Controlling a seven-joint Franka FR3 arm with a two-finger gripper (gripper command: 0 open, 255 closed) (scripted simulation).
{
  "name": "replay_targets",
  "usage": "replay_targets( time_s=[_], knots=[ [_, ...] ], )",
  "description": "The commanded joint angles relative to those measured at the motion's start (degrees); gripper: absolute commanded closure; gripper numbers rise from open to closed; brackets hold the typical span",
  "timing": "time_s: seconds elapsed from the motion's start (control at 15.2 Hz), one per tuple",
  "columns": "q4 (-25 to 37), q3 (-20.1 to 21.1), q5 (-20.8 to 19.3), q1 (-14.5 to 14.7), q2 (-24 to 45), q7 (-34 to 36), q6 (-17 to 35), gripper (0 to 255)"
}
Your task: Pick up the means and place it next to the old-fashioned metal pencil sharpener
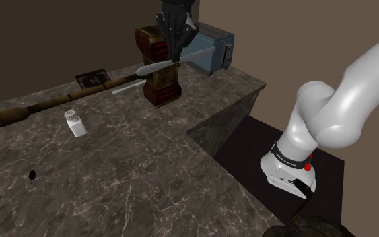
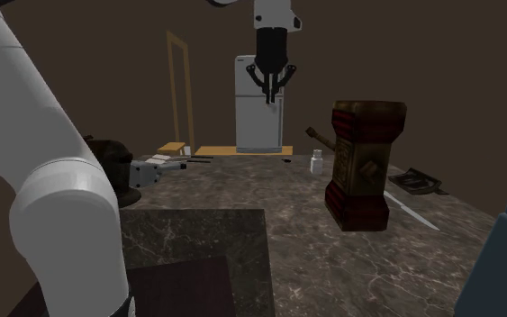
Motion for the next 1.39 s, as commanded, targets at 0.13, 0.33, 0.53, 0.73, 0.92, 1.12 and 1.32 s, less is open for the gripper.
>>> replay_targets(
  time_s=[0.13, 0.33, 0.53, 0.73, 0.92, 1.12, 1.32],
  knots=[
    [-4.01, 2.92, 1.45, 1.78, -4.61, 4.35, -0.31, 255],
    [-6.31, 5.36, 2.82, 3.17, -7.64, 7.77, -0.72, 255],
    [-8.02, 7.93, 4.37, 4.61, -10.22, 11.31, -1.21, 255],
    [-9.16, 10.64, 6.03, 6.07, -12.35, 14.98, -1.73, 255],
    [-9.73, 13.5, 7.77, 7.49, -13.97, 18.77, -2.23, 255],
    [-9.73, 16.52, 9.52, 8.83, -15.07, 22.68, -2.66, 255],
    [-11.47, 17.61, 10.26, 9.33, -15.7, 23.68, -1.34, 255]
  ],
)
